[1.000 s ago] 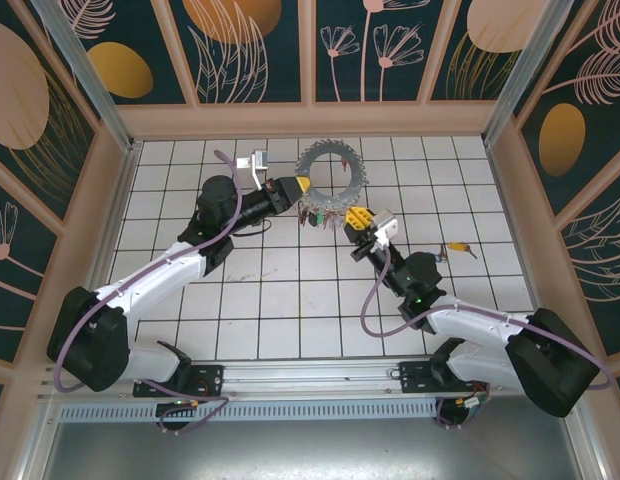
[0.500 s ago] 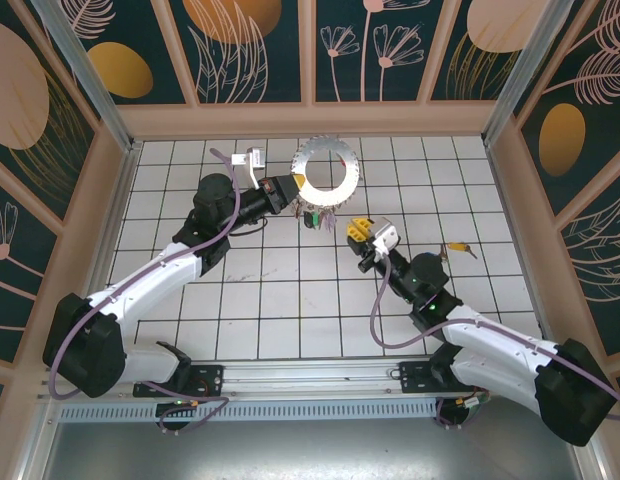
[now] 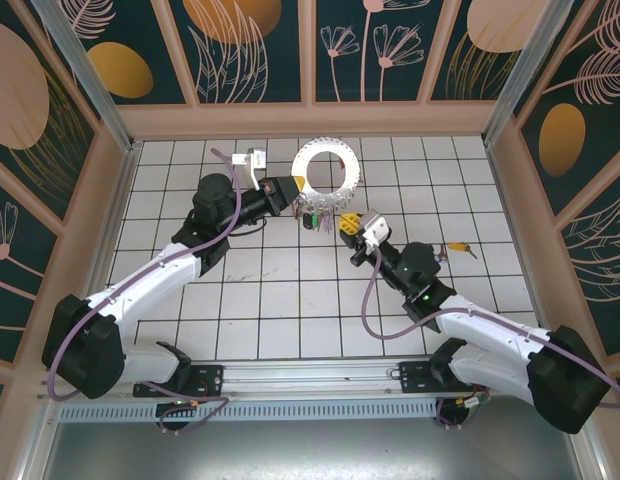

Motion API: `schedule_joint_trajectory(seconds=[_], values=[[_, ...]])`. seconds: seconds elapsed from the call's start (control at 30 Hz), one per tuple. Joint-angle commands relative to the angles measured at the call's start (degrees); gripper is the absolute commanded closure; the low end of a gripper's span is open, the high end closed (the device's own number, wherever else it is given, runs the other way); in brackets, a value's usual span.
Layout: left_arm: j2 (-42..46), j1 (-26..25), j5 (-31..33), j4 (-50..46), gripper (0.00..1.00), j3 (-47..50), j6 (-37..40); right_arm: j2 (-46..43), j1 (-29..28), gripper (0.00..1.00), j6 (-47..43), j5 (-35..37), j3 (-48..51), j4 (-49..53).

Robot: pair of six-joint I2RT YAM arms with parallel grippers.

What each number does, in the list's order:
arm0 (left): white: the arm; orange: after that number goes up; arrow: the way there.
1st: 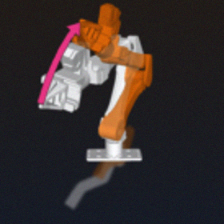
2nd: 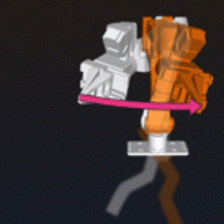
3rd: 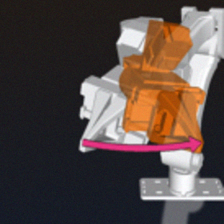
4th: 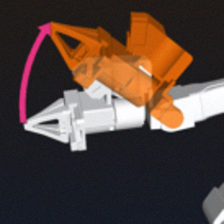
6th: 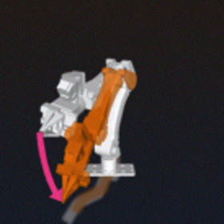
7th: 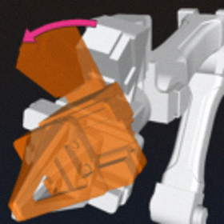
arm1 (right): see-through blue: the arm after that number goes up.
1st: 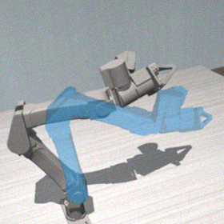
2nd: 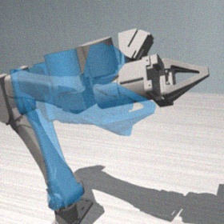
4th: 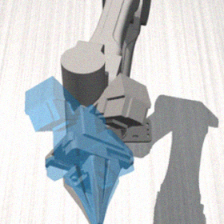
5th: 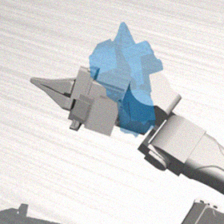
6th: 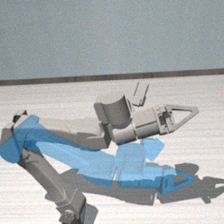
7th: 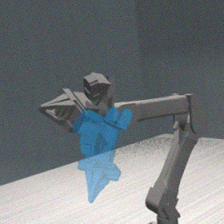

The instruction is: Put the keys on the keyring

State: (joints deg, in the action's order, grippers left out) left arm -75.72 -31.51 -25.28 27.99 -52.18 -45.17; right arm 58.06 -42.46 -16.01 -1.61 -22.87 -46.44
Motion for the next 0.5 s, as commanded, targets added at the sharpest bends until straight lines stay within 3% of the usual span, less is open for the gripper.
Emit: schedule_joint_trajectory(seconds=[0.0,0.47], values=[[1.81,0.29,-1.24,2.64,1.00,-2.53,0.96,0.56,0.13,0.90,-0.52,-1.29,-2.78,-2.39],[1.46,0.28,-1.64,2.86,1.00,-2.42,0.61,4.34,0.13,0.85,-0.31,2.16,-4.74,-3.05]])
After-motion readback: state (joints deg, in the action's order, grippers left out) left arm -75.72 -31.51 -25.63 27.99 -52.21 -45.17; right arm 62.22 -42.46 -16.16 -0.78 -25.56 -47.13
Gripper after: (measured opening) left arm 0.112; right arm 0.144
